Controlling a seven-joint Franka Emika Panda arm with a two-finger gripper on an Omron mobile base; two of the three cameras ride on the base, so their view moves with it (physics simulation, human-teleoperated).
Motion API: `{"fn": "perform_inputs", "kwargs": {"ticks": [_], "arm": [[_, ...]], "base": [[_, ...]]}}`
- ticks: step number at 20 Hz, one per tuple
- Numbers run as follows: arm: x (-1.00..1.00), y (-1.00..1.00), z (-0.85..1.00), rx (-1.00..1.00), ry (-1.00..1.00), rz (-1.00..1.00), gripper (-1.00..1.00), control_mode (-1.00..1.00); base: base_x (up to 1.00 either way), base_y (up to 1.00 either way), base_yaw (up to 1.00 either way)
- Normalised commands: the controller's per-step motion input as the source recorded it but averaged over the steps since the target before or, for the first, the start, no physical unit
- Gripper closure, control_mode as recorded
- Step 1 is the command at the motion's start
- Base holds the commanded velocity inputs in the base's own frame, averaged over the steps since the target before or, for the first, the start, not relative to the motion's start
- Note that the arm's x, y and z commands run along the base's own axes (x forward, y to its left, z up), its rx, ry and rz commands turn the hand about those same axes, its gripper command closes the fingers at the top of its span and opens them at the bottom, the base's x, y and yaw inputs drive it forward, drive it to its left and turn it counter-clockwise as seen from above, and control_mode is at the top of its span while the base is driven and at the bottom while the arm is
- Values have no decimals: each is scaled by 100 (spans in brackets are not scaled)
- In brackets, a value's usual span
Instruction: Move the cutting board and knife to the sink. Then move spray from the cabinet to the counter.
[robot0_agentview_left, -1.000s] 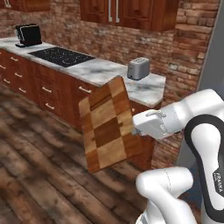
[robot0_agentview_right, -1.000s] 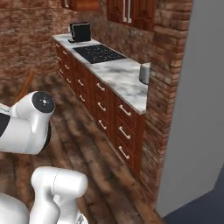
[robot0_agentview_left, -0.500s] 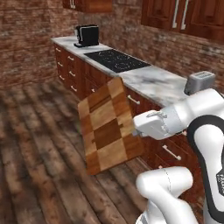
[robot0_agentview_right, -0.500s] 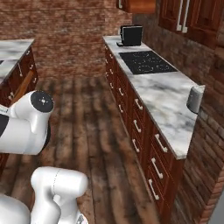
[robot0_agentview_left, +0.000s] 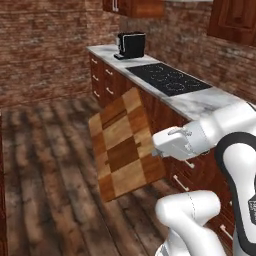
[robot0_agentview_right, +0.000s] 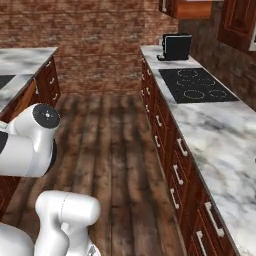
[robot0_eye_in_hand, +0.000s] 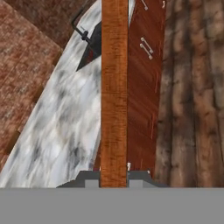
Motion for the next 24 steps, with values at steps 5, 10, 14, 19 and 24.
{"fn": "perform_inputs", "kwargs": {"ticks": [5,10,14,19,24], "arm": [[0,0,0,0,0,0,100,100],[0,0,0,0,0,0,100,100],[0,0,0,0,0,0,100,100],[0,0,0,0,0,0,100,100],[0,0,0,0,0,0,100,100]], "base": [[100,0,23],[100,0,29],[100,0,33],[100,0,36],[100,-4,45]]}}
